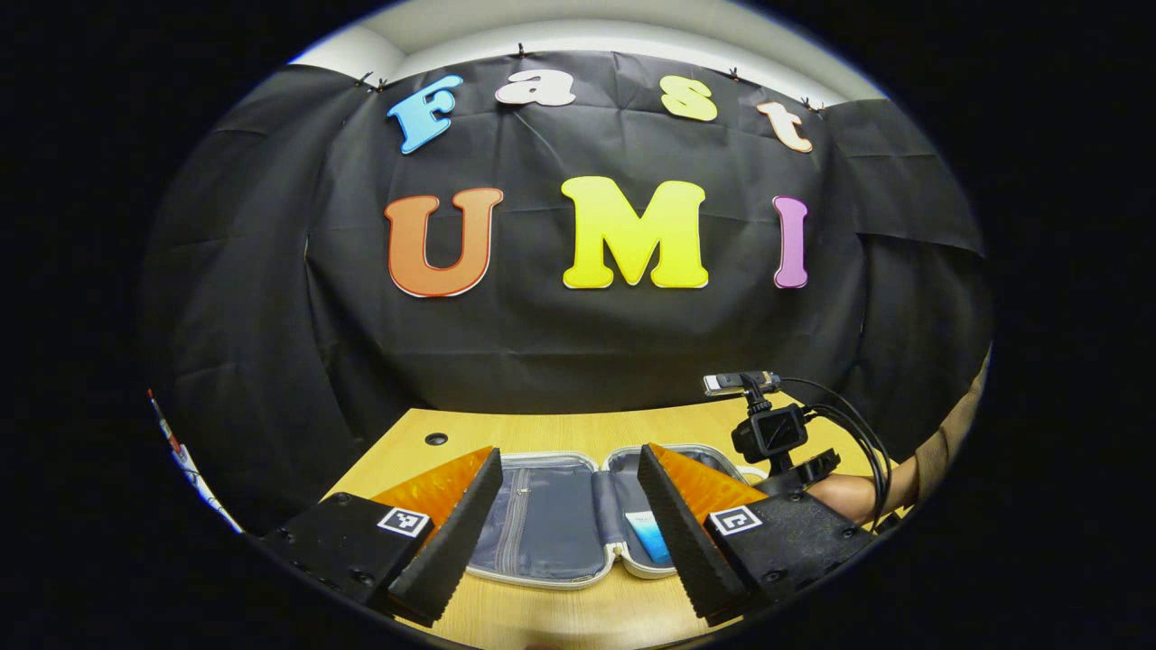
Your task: First open the suitcase, pack the skin care products into it, and then close the suitcase.
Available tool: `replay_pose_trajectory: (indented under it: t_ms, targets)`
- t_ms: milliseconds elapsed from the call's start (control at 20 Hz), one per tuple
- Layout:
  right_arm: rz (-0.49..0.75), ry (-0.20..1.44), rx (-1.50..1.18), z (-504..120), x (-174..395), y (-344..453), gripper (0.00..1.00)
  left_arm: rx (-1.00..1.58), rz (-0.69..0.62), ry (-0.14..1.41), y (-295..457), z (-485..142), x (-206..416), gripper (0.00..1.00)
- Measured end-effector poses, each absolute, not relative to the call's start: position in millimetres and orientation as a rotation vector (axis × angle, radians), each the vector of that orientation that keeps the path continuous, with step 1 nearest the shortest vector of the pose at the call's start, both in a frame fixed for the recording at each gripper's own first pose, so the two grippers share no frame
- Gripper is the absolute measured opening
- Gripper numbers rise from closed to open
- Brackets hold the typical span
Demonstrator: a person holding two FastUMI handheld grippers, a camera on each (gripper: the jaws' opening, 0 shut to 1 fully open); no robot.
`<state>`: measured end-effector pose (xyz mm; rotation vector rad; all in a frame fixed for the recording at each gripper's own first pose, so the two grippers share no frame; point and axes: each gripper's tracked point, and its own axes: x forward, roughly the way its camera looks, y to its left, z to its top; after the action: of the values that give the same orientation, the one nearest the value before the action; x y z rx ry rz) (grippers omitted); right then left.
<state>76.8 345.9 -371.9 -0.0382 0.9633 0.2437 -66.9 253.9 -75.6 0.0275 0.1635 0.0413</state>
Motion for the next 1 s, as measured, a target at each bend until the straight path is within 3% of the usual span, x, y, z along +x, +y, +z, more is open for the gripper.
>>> replay_pose_trajectory:
  t_ms: [350, 850, 1000]
  targets:
    - [0.208, 1.042, -0.035, -401.2, 80.0, 353.6, 0.32, 0.023, 0.082, 0.194, 273.0, -85.0, -72.9, 0.97]
    - [0.219, 1.014, 0.031, -386.4, 77.5, 358.2, 0.44, -0.021, 0.165, 0.263, 311.5, -104.4, -84.8, 0.97]
    - [0.268, 0.906, 0.055, -347.3, 78.2, 359.2, 0.69, -0.071, 0.169, 0.270, 327.5, -109.1, -80.7, 0.96]
